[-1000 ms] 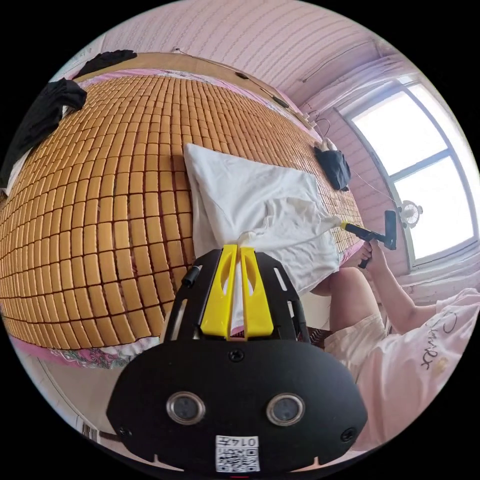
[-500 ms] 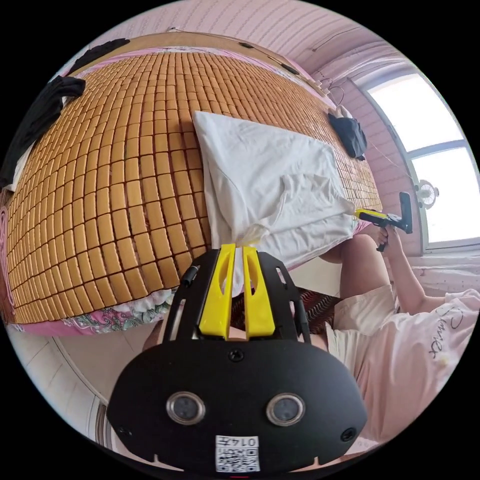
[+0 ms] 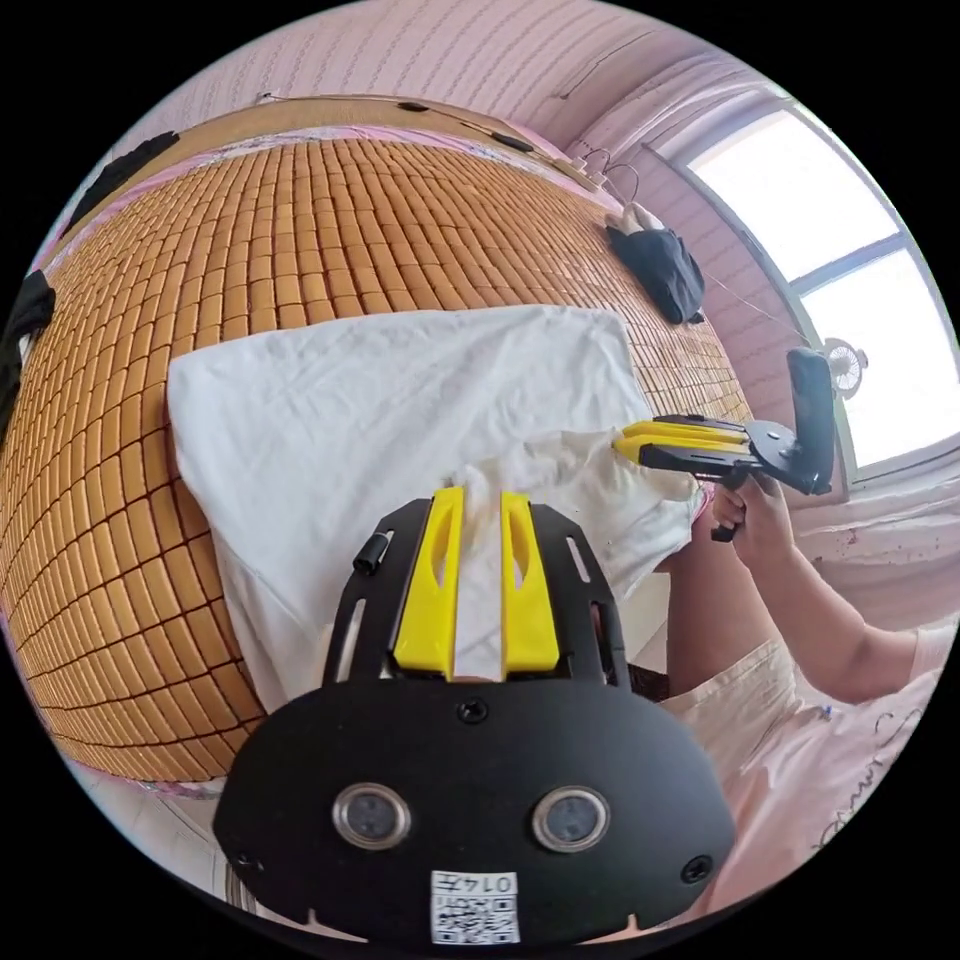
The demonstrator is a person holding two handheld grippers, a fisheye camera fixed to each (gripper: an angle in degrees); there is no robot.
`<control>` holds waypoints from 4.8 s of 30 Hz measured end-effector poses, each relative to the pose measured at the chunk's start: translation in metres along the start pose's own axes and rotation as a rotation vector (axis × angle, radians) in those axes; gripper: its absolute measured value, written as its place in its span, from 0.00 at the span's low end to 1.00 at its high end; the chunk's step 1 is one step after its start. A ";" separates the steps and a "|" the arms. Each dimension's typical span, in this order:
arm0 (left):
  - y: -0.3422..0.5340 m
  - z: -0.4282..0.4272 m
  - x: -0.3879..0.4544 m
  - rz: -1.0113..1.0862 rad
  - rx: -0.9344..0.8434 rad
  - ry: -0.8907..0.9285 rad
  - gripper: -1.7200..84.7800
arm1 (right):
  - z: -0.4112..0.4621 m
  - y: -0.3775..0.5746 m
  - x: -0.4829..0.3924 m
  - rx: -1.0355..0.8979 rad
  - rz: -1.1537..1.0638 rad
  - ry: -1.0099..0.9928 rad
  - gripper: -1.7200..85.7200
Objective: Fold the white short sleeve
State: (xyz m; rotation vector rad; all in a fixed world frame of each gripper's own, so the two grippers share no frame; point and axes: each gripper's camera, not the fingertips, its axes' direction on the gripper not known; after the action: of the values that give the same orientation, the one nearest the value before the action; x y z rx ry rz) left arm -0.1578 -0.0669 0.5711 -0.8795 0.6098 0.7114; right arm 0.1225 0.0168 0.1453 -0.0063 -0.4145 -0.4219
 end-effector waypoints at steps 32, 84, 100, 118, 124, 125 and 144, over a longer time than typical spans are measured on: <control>0.105 0.079 0.172 0.433 -0.088 -0.148 0.01 | 0.171 -0.124 -0.132 -0.378 -0.446 0.202 0.02; 0.113 0.144 0.351 0.658 0.117 -0.094 0.01 | -0.188 0.125 0.211 0.171 0.266 -0.507 0.04; 0.144 0.074 0.366 0.698 0.124 -0.093 0.01 | -0.170 0.117 0.313 0.492 0.665 -0.794 0.04; 0.091 0.063 0.309 0.492 0.272 0.246 0.01 | -0.298 0.010 0.230 0.164 0.285 -0.184 0.04; 0.095 0.058 0.212 0.126 0.263 0.229 0.03 | -0.186 -0.099 0.145 0.016 0.295 -0.128 0.07; 0.094 0.060 0.195 0.066 0.245 0.262 0.04 | -0.176 -0.106 0.140 0.017 0.315 -0.134 0.07; 0.092 0.051 0.130 0.087 0.100 -0.022 0.14 | -0.009 -0.164 0.000 -0.242 -0.179 0.222 0.20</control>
State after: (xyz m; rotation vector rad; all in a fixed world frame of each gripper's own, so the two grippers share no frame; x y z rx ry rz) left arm -0.1384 0.0553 0.4591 -0.7552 0.6622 0.7616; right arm 0.0609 -0.1337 0.1244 -0.1571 -0.1431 -0.6407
